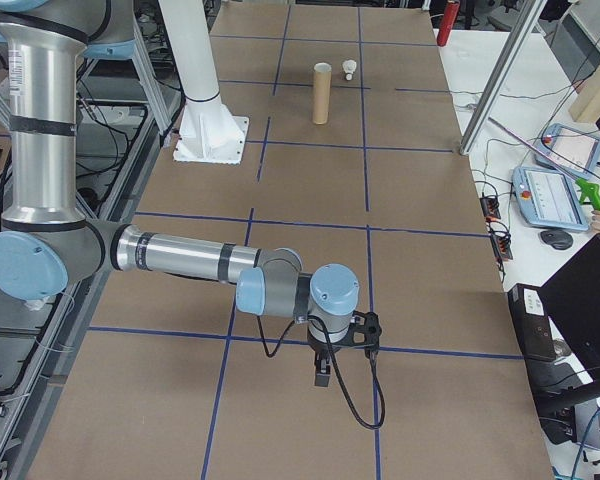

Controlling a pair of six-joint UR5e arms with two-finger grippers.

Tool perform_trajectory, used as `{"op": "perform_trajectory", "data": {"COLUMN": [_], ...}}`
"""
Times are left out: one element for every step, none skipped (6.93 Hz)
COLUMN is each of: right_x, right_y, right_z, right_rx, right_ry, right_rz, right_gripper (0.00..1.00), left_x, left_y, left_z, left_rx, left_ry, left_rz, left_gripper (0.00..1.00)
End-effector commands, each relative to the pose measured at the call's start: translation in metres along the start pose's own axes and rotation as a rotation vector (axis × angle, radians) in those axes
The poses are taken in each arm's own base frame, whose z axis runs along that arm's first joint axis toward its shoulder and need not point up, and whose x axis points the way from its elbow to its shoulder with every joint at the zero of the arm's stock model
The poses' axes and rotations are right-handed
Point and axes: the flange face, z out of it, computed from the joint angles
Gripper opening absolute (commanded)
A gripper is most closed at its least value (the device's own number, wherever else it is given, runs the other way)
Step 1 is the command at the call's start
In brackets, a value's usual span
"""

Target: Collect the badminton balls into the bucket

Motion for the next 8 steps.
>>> {"op": "perform_trajectory", "data": {"right_x": [0.000,0.000,0.000,0.000,0.000,0.000,0.000,0.000], "right_y": [0.000,0.000,0.000,0.000,0.000,0.000,0.000,0.000], "right_z": [0.000,0.000,0.000,0.000,0.000,0.000,0.000,0.000], "right_rx": [0.000,0.000,0.000,0.000,0.000,0.000,0.000,0.000], "right_ry": [0.001,0.001,0.001,-0.001,0.001,0.001,-0.001,0.001], "right_rz": [0.000,0.000,0.000,0.000,0.000,0.000,0.000,0.000], "right_gripper": [1.00,1.00,1.00,1.00,1.00,1.00,1.00,1.00], "left_x": [0.024,0.048,0.071,0.096,0.118,0.133,0.149,0.162], "left_y": [0.019,0.019,0.019,0.025,0.031,0.041,0.045,0.048], "left_z": [0.030,0.044,0.052,0.061,0.070,0.082,0.093,0.103], "left_rx": [0.043,0.050,0.070,0.072,0.089,0.097,0.100,0.119], "left_ry": [0.116,0.157,0.206,0.291,0.357,0.404,0.446,0.469], "left_rz": [-0.132,-0.181,-0.220,-0.251,-0.277,-0.272,-0.267,-0.257], "left_gripper": [1.00,1.00,1.00,1.00,1.00,1.00,1.00,1.00]}}
